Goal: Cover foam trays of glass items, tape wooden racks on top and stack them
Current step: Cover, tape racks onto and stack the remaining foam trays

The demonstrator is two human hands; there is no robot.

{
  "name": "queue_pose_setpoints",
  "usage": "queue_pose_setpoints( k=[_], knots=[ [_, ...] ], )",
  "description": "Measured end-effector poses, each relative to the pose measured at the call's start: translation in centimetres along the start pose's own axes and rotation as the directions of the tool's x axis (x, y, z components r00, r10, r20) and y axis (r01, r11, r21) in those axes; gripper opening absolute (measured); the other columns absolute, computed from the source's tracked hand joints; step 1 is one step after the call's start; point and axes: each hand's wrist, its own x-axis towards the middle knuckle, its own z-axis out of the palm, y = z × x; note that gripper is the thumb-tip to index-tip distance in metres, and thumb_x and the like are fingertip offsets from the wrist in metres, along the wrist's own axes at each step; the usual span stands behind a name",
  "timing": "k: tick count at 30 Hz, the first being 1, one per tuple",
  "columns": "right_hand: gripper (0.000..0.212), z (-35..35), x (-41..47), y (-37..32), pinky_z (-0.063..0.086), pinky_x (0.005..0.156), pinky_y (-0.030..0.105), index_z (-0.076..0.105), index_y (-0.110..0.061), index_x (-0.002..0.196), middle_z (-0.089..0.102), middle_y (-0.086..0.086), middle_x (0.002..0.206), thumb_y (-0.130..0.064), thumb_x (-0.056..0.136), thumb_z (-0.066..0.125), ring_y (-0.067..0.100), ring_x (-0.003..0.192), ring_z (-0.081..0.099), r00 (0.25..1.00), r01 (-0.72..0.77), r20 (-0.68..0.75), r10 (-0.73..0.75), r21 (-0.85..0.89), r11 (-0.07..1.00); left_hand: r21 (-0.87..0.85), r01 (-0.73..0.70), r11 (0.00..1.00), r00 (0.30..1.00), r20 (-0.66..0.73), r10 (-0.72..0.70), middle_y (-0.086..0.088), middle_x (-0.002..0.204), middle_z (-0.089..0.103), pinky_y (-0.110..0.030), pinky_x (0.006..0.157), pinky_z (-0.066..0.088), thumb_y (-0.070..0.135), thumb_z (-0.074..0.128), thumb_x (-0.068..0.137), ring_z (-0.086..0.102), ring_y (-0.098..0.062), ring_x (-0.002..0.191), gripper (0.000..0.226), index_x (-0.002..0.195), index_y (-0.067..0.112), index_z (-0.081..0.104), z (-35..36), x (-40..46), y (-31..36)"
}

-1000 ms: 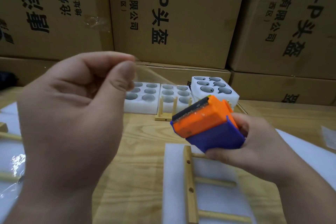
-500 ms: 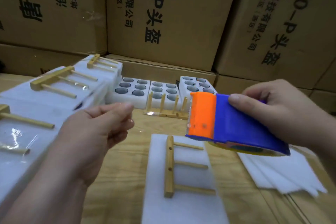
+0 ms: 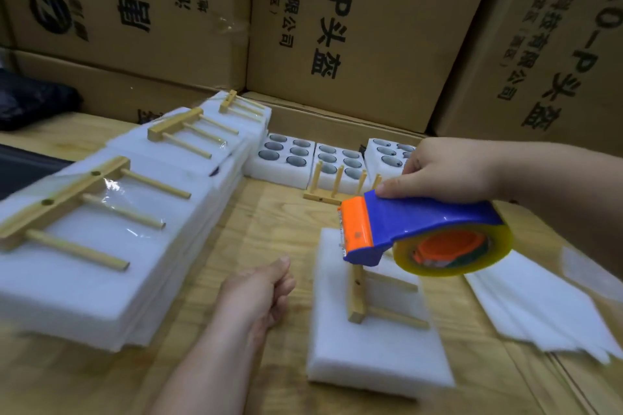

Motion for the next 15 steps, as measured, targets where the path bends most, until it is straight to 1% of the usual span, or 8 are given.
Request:
queue_pose_setpoints(
  k=[3, 5, 7, 10, 12, 13, 15],
  knots=[
    [0.072, -0.4, 0.9, -0.6, 0.047, 0.058, 0.030, 0.075, -0.014, 0.075, 0.065, -0.003, 0.060, -0.081, 0.081, 0.049, 0.014, 0.060, 0.061, 0.999, 0.005, 0.037, -0.003, -0.035, 0.999, 0.143, -0.075, 0.987, 0.997, -0.010, 0.077, 0.001, 0.049, 0.056, -0.013, 0.036, 0.035, 0.019, 0.070, 0.095, 0.043, -0.005, 0.035, 0.026, 0.071, 0.012, 0.060, 0.1, 0.1, -0.9],
    [0.071, -0.4, 1.4, -0.7, 0.047, 0.058, 0.030, 0.075, -0.015, 0.075, 0.066, -0.003, 0.060, -0.081, 0.081, 0.050, 0.014, 0.060, 0.062, 0.999, 0.006, 0.055, -0.002, -0.065, 0.998, 0.289, -0.156, 0.944, 0.985, -0.028, 0.171, 0.000, 0.048, 0.059, -0.016, 0.040, 0.036, 0.021, 0.070, 0.094, 0.044, -0.010, 0.037, 0.028, 0.070, 0.010, 0.062, 0.2, 0.2, -1.4],
    [0.072, -0.3, 1.7, -0.7, 0.048, 0.059, 0.031, 0.075, -0.015, 0.075, 0.065, -0.003, 0.061, -0.082, 0.080, 0.049, 0.014, 0.060, 0.061, 0.998, 0.003, 0.060, 0.002, -0.090, 0.996, 0.402, -0.205, 0.892, 0.971, -0.033, 0.238, 0.000, 0.048, 0.062, -0.022, 0.048, 0.040, 0.025, 0.070, 0.093, 0.049, -0.013, 0.040, 0.029, 0.069, 0.011, 0.064, 0.4, 0.3, -1.7],
    [0.071, -0.1, 1.9, -0.5, 0.049, 0.059, 0.030, 0.075, -0.017, 0.075, 0.064, -0.006, 0.057, -0.083, 0.080, 0.048, 0.012, 0.057, 0.060, 0.996, -0.019, 0.086, 0.027, -0.096, 0.995, 0.481, -0.213, 0.851, 0.962, -0.052, 0.270, -0.001, 0.051, 0.067, -0.030, 0.055, 0.052, 0.031, 0.072, 0.090, 0.059, -0.013, 0.042, 0.024, 0.075, 0.012, 0.067, 0.6, 0.5, -2.2],
    [0.072, 0.1, 1.9, -0.4, 0.048, 0.058, 0.029, 0.074, -0.017, 0.075, 0.064, -0.006, 0.057, -0.084, 0.079, 0.047, 0.010, 0.056, 0.060, 0.994, -0.029, 0.102, 0.040, -0.106, 0.994, 0.546, -0.232, 0.805, 0.950, -0.051, 0.308, 0.000, 0.056, 0.070, -0.035, 0.063, 0.060, 0.034, 0.072, 0.088, 0.067, -0.018, 0.054, 0.023, 0.075, 0.016, 0.067, 0.8, 0.6, -2.6],
    [0.072, 0.2, 2.0, -0.4, 0.048, 0.058, 0.029, 0.074, -0.017, 0.076, 0.065, -0.006, 0.058, -0.084, 0.080, 0.047, 0.010, 0.055, 0.060, 0.993, -0.033, 0.111, 0.045, -0.108, 0.994, 0.584, -0.244, 0.774, 0.940, -0.052, 0.337, 0.002, 0.059, 0.071, -0.035, 0.064, 0.060, 0.036, 0.072, 0.088, 0.069, -0.019, 0.061, 0.023, 0.074, 0.018, 0.067, 0.8, 0.8, -2.8],
    [0.072, 0.3, 2.1, -0.2, 0.047, 0.057, 0.028, 0.073, -0.018, 0.075, 0.066, -0.007, 0.058, -0.084, 0.080, 0.047, 0.009, 0.054, 0.060, 0.992, -0.036, 0.118, 0.049, -0.106, 0.994, 0.679, -0.267, 0.683, 0.914, -0.047, 0.404, 0.007, 0.063, 0.069, -0.024, 0.058, 0.051, 0.038, 0.072, 0.087, 0.065, -0.009, 0.064, 0.022, 0.073, 0.023, 0.066, 0.9, 0.9, -3.1]
  ],
)
